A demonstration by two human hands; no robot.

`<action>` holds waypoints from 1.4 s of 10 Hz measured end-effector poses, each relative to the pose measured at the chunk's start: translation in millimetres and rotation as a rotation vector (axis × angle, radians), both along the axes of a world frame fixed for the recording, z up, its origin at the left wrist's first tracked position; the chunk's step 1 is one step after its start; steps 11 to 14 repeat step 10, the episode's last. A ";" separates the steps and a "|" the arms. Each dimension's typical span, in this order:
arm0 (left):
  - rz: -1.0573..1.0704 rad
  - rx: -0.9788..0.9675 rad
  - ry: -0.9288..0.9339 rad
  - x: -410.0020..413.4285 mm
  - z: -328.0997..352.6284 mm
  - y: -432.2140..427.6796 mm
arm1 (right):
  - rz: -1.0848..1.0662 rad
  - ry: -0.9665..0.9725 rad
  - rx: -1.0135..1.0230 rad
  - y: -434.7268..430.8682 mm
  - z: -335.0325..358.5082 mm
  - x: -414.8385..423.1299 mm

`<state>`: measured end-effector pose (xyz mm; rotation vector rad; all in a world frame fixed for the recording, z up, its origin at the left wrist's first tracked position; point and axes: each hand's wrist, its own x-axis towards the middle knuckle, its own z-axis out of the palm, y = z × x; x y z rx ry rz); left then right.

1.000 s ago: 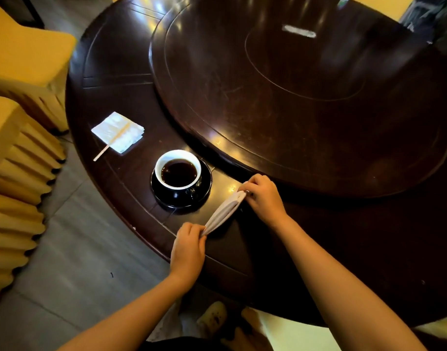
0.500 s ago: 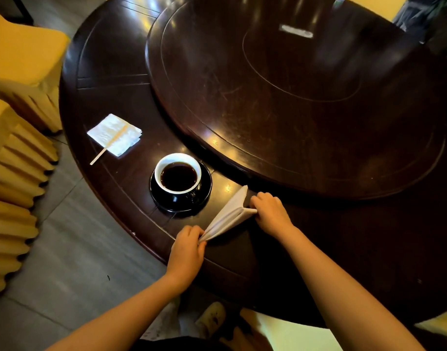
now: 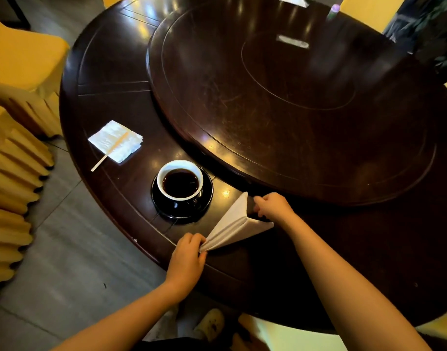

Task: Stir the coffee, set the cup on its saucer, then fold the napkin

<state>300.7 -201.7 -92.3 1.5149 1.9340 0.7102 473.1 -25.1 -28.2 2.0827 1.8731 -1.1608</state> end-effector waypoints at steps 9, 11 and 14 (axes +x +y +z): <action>-0.223 -0.177 0.058 -17.4 13.5 16.4 | 0.007 0.057 -0.014 -12.9 21.5 -11.8; -0.293 -0.270 0.022 -23.0 20.3 17.9 | 0.011 0.020 0.105 -36.5 44.1 14.1; -0.293 -0.270 0.022 -23.0 20.3 17.9 | 0.011 0.020 0.105 -36.5 44.1 14.1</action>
